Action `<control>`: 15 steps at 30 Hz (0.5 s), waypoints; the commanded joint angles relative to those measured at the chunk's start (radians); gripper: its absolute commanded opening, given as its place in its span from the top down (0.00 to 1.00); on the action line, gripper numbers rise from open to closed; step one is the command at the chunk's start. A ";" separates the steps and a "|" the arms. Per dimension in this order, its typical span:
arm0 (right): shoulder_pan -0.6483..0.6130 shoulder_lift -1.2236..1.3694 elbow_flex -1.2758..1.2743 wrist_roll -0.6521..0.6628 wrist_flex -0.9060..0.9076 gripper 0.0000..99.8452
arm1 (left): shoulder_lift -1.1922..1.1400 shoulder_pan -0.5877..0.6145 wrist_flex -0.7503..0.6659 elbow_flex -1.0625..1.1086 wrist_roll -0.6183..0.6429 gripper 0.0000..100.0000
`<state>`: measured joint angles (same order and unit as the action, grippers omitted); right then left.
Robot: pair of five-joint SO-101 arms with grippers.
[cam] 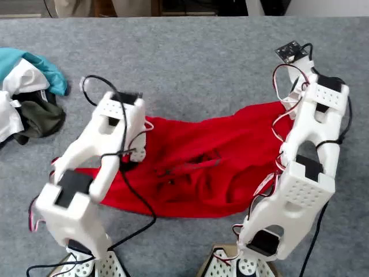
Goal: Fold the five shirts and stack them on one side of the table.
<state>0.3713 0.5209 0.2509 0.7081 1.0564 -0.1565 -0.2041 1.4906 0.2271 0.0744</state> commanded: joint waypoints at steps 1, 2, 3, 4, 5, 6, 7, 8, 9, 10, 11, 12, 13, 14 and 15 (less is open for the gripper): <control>0.010 -0.010 0.004 0.009 0.003 0.98 | 0.133 0.003 0.051 -0.069 -0.032 0.95; 0.010 -0.010 0.004 0.009 0.003 0.98 | 0.142 0.003 0.064 -0.092 -0.031 0.92; 0.010 -0.010 0.004 0.009 0.003 0.98 | 0.143 0.003 0.080 -0.115 -0.031 0.88; 0.010 -0.010 0.004 0.009 0.003 0.98 | 0.143 0.003 0.094 -0.141 -0.031 0.83; 0.010 -0.010 0.004 0.009 0.003 0.98 | 0.143 0.003 0.100 -0.172 -0.031 0.79; 0.010 -0.010 0.004 0.009 0.003 0.98 | 0.143 0.014 0.101 -0.207 -0.025 0.76; 0.008 -0.010 0.004 0.009 0.003 0.98 | 0.142 0.023 0.086 -0.247 -0.012 0.74; 0.008 -0.010 0.004 0.009 0.003 0.98 | 0.137 0.034 0.051 -0.285 0.023 0.74; 0.007 -0.010 0.002 0.009 0.003 0.98 | 0.127 0.048 0.006 -0.321 0.069 0.76; 0.007 -0.008 0.002 0.009 0.003 0.98 | 0.107 0.058 -0.046 -0.354 0.114 0.77; 0.007 -0.008 0.002 0.009 0.003 0.98 | 0.079 0.068 -0.100 -0.387 0.149 0.80; 0.005 -0.008 0.002 0.009 0.003 0.98 | 0.039 0.071 -0.150 -0.414 0.176 0.82; 0.005 -0.008 0.002 0.009 0.003 0.98 | -0.008 0.071 -0.195 -0.443 0.199 0.85; 0.005 -0.008 0.002 0.009 0.003 0.98 | -0.062 0.069 -0.227 -0.477 0.216 0.88; 0.005 -0.008 0.002 0.009 0.003 0.98 | -0.122 0.061 -0.247 -0.516 0.232 0.90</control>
<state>0.3667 0.5209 0.2509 0.7081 1.0564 -0.1780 -0.1427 1.3341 -0.1657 0.2524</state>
